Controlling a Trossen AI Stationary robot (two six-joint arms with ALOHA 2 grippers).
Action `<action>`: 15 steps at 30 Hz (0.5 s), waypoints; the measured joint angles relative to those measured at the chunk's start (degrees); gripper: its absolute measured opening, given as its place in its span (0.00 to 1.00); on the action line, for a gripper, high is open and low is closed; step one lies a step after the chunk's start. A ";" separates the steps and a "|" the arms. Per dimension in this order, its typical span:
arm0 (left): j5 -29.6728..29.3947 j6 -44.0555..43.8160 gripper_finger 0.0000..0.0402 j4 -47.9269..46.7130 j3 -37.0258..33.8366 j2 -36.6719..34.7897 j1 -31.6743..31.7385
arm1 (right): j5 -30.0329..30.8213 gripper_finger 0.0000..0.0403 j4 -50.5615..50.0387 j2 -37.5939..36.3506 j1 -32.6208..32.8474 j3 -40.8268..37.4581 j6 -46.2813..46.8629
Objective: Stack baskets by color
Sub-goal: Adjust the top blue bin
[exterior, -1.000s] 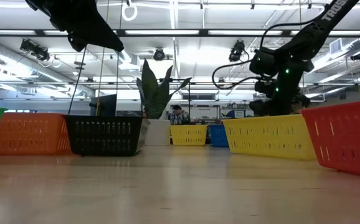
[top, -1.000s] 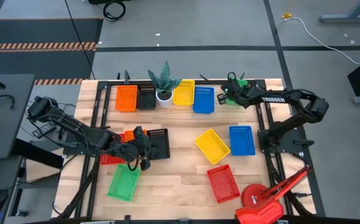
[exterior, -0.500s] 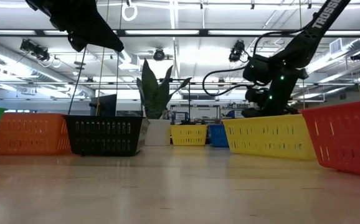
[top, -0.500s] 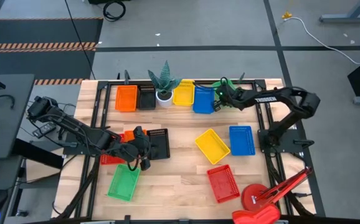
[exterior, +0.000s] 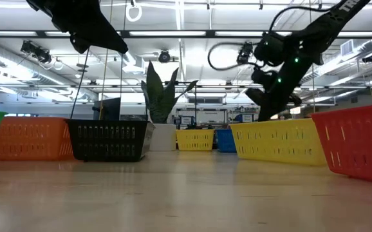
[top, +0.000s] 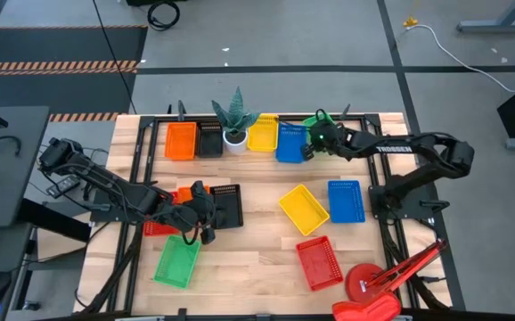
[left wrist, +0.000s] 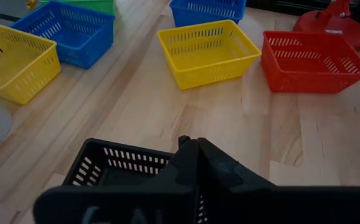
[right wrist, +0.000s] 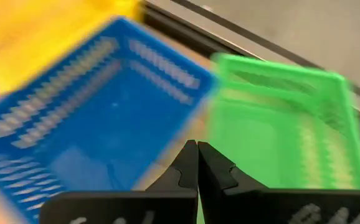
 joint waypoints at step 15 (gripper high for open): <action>-1.05 0.04 0.03 0.18 -0.02 0.00 0.07 | -20.13 0.00 6.27 5.19 8.99 -0.02 -10.87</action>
